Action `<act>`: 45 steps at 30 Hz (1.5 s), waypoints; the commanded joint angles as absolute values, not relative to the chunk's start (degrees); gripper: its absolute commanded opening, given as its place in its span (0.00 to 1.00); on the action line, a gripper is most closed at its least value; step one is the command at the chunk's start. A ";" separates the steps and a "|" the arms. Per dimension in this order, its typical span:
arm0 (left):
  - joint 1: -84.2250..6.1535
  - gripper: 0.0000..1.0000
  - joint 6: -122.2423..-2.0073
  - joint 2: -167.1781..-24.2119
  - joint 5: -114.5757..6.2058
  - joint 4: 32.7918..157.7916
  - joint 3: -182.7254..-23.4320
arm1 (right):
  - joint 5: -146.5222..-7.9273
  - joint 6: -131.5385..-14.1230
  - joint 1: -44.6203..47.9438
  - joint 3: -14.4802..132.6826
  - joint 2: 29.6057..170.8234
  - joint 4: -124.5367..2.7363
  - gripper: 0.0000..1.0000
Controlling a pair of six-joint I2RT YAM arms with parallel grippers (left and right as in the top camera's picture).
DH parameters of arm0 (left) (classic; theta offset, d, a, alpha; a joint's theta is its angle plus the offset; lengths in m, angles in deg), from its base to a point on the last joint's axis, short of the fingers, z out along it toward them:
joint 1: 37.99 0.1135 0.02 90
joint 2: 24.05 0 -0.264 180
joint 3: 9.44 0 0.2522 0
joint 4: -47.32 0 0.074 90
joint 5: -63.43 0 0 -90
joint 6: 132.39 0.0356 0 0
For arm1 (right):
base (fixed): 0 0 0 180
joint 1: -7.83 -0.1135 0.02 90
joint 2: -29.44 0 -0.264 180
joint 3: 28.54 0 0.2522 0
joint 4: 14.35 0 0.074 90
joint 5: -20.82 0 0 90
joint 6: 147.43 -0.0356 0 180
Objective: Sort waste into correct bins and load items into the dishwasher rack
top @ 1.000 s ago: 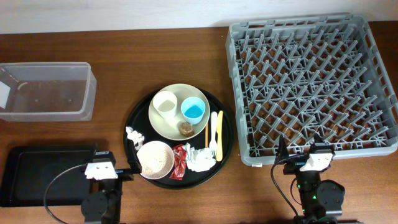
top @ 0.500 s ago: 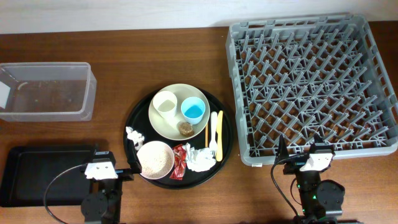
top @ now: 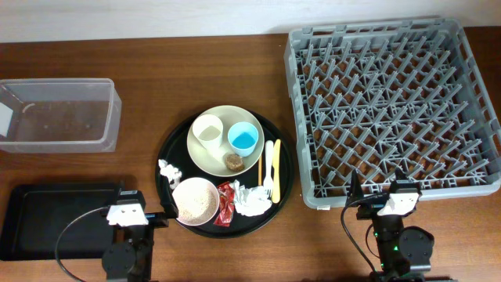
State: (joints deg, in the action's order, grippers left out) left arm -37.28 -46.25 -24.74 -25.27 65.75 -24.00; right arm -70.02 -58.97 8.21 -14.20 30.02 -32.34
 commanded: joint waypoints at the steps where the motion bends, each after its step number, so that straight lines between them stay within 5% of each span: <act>1: -37.45 0.99 -45.33 -24.45 -25.33 65.86 -23.72 | -69.35 -59.43 7.84 -14.46 29.63 -32.67 0.98; 11: -37.45 0.99 -45.35 -24.45 -26.10 65.88 -23.72 | -69.35 -59.43 7.84 -14.46 29.63 -32.67 0.98; 14: -37.45 0.99 -45.35 -24.45 -37.22 63.22 -25.03 | -69.35 -59.43 7.84 -14.46 29.63 -32.67 0.98; 24: -37.45 0.99 -45.37 -29.79 -45.03 77.05 -54.77 | -69.35 -59.43 7.84 -14.46 29.63 -32.67 0.98; 28: -37.45 0.99 -45.35 -40.95 -48.24 84.64 -66.38 | -69.35 -59.43 7.84 -14.46 29.63 -32.67 0.98; 34: -37.45 0.99 -41.68 -76.58 -47.93 122.43 -94.42 | -69.35 -59.43 7.84 -14.46 29.63 -32.67 0.98; 39: -37.45 0.98 -41.68 -89.87 -53.05 126.38 -94.93 | -69.35 -59.43 7.84 -14.46 29.63 -32.67 0.98; 40: -37.47 0.79 -41.66 -91.64 -55.82 126.91 -94.93 | -69.35 -59.43 7.84 -14.46 29.63 -32.67 0.98; 42: -39.83 0.61 -41.68 -93.30 -56.28 127.67 -94.93 | -69.35 -59.43 7.84 -14.46 29.63 -32.67 0.98; 45: -51.31 0.56 -47.43 -94.77 -47.82 127.65 -94.82 | -69.35 -59.43 7.84 -14.46 29.63 -32.67 0.98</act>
